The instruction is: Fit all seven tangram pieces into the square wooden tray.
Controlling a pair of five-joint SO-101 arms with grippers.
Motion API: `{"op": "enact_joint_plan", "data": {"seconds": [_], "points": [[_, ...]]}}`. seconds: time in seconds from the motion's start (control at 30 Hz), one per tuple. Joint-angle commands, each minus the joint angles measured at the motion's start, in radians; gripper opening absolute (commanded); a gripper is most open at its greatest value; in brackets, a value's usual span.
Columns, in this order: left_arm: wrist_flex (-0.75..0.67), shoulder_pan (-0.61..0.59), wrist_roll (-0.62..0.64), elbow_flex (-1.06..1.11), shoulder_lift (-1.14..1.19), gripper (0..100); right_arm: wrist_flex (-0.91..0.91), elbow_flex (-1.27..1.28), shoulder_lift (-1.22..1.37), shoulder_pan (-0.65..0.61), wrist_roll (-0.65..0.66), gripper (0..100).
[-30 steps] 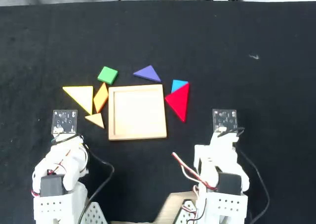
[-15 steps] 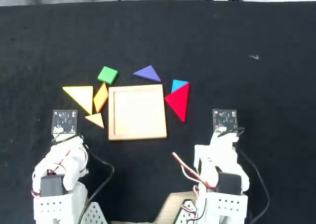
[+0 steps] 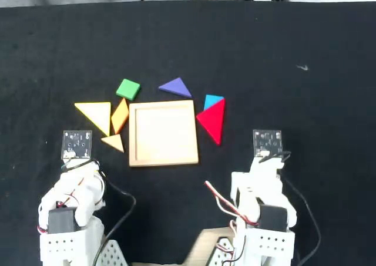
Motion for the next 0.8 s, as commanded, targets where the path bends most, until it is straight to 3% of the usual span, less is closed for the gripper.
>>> {"op": "enact_joint_plan", "data": {"seconds": [0.0,0.5,0.67,0.77], "points": [[0.008,-0.007,-0.008,0.019,-0.008,3,0.006,-0.004,-0.087,-0.006,0.003,1.2],[-0.008,0.001,-0.008,0.019,-0.012,3,0.005,-0.004,-0.087,-0.006,0.006,1.5],[-0.27,-0.065,-0.008,-0.047,-0.012,3,-0.152,-0.004,-0.087,-0.006,0.006,1.5],[-0.333,-0.122,-0.017,-0.045,-0.011,3,-0.322,-0.004,-0.087,-0.006,0.008,1.5]]}}
